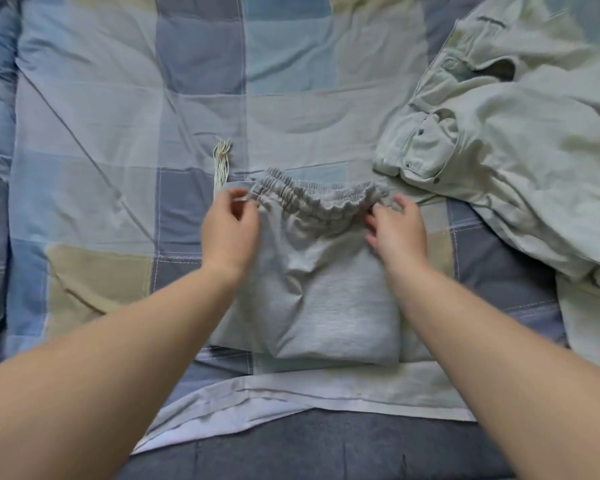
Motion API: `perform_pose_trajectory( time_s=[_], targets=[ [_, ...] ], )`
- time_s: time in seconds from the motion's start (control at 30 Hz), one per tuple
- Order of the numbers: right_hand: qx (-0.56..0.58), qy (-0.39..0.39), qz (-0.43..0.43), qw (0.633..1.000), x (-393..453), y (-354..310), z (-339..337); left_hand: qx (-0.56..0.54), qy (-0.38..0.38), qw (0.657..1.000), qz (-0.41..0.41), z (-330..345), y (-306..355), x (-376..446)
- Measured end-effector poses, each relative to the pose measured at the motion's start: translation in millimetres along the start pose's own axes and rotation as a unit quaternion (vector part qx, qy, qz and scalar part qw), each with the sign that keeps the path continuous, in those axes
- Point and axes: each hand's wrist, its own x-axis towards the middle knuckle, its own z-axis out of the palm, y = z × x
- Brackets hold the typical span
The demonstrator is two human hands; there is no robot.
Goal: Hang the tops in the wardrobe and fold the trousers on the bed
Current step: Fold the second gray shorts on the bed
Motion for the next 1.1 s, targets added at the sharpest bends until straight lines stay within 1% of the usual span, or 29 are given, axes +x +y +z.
perform_pose_trajectory(
  time_s=[0.03, 0.07, 0.1, 0.13, 0.17, 0.2, 0.23, 0.27, 0.3, 0.37, 0.47, 0.53, 0.63, 0.67, 0.73, 0.77, 0.8, 0.83, 0.87, 0.9, 0.93, 0.97, 1.0, 1.03, 1.07, 1.1],
  targets=[
    [-0.082, 0.016, -0.119, 0.989, -8, 8, 0, 0.107, -0.035, 0.985, 0.13, 2, -6, -5],
    [-0.16, 0.004, -0.228, 0.96, -16, 16, 0, 0.199, -0.085, 0.942, 0.256, 4, -11, -10],
    [-0.237, -0.032, -0.313, 0.919, -22, 24, -1, 0.276, -0.13, 0.883, 0.358, 7, -17, -12],
    [-0.317, -0.071, -0.372, 0.87, -23, 33, -1, 0.341, -0.161, 0.822, 0.427, 13, -24, -12],
    [-0.396, -0.098, -0.413, 0.814, -22, 40, 0, 0.399, -0.179, 0.774, 0.459, 18, -31, -11],
    [-0.469, -0.112, -0.441, 0.757, -17, 48, 0, 0.448, -0.189, 0.742, 0.463, 23, -36, -7],
    [-0.529, -0.122, -0.45, 0.709, -10, 55, 2, 0.479, -0.191, 0.725, 0.456, 27, -40, -2],
    [-0.576, -0.13, -0.445, 0.674, -3, 57, 3, 0.495, -0.189, 0.722, 0.445, 29, -44, 5],
    [-0.608, -0.136, -0.438, 0.648, 4, 57, 5, 0.504, -0.187, 0.725, 0.43, 30, -46, 13],
    [-0.642, -0.142, -0.424, 0.623, 20, 61, 7, 0.529, -0.168, 0.738, 0.384, 31, -55, 30],
    [-0.671, -0.136, -0.411, 0.602, 39, 69, 6, 0.553, -0.136, 0.753, 0.33, 31, -69, 46],
    [-0.666, -0.131, -0.41, 0.61, 45, 76, 6, 0.546, -0.135, 0.758, 0.331, 32, -76, 49],
    [-0.644, -0.116, -0.398, 0.643, 48, 82, -2, 0.533, -0.136, 0.766, 0.334, 25, -79, 54],
    [-0.641, -0.11, -0.381, 0.658, 48, 85, -11, 0.533, -0.136, 0.771, 0.32, 20, -81, 55],
    [-0.65, -0.098, -0.334, 0.675, 45, 90, -40, 0.538, -0.129, 0.79, 0.263, 5, -82, 52],
    [-0.654, -0.096, -0.314, 0.681, 43, 93, -56, 0.533, -0.13, 0.804, 0.23, -4, -85, 49],
    [-0.641, -0.099, -0.302, 0.699, 39, 93, -69, 0.514, -0.132, 0.823, 0.203, -15, -84, 44],
    [-0.603, -0.104, -0.295, 0.733, 34, 92, -80, 0.477, -0.129, 0.85, 0.184, -27, -85, 37],
    [-0.543, -0.1, -0.286, 0.783, 28, 91, -86, 0.418, -0.114, 0.885, 0.169, -37, -85, 31],
    [-0.46, -0.091, -0.264, 0.843, 23, 89, -88, 0.341, -0.087, 0.925, 0.142, -47, -86, 24],
    [-0.36, -0.081, -0.22, 0.903, 19, 87, -86, 0.26, -0.056, 0.959, 0.095, -54, -85, 18],
    [-0.262, -0.07, -0.159, 0.949, 17, 86, -82, 0.186, -0.036, 0.981, 0.037, -59, -83, 12],
    [-0.175, -0.061, -0.092, 0.978, 16, 86, -78, 0.132, -0.038, 0.99, -0.021, -60, -83, 7],
    [-0.103, -0.049, -0.03, 0.993, 17, 87, -74, 0.099, -0.057, 0.991, -0.069, -58, -83, 4],
    [-0.061, -0.038, 0.013, 0.997, 19, 88, -70, 0.078, -0.089, 0.987, -0.106, -56, -82, 4],
    [-0.05, -0.035, 0.034, 0.998, 21, 88, -66, 0.058, -0.127, 0.98, -0.138, -53, -81, 5]
  ],
)
